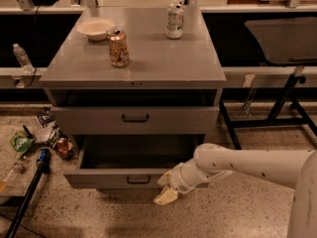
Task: Open middle drawer
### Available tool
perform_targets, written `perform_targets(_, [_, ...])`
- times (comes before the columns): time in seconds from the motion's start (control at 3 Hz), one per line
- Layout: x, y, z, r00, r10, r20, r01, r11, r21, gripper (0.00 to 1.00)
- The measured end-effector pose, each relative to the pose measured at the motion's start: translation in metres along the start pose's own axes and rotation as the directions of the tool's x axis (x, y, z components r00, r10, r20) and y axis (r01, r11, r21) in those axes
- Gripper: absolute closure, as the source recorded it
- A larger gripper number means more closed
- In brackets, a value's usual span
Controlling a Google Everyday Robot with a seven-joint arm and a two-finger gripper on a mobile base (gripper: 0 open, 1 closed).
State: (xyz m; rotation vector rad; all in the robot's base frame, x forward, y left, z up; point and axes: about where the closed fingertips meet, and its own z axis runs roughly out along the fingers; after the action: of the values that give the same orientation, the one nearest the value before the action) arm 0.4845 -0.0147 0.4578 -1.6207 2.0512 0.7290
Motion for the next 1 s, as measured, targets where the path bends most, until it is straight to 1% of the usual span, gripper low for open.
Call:
perform_targets(0.33, [-0.005,-0.016,-0.025,1.0,-0.011,-0.022,0.013,0.9956,0.093,0.39])
perform_targets(0.67, [-0.013,-0.04,-0.054,0.998,-0.044,-0.047,0.053,0.9795,0.194,0.63])
perform_targets(1.0, [-0.018,-0.063,-0.068,0.995,-0.077,-0.064,0.091,0.957,0.275,0.86])
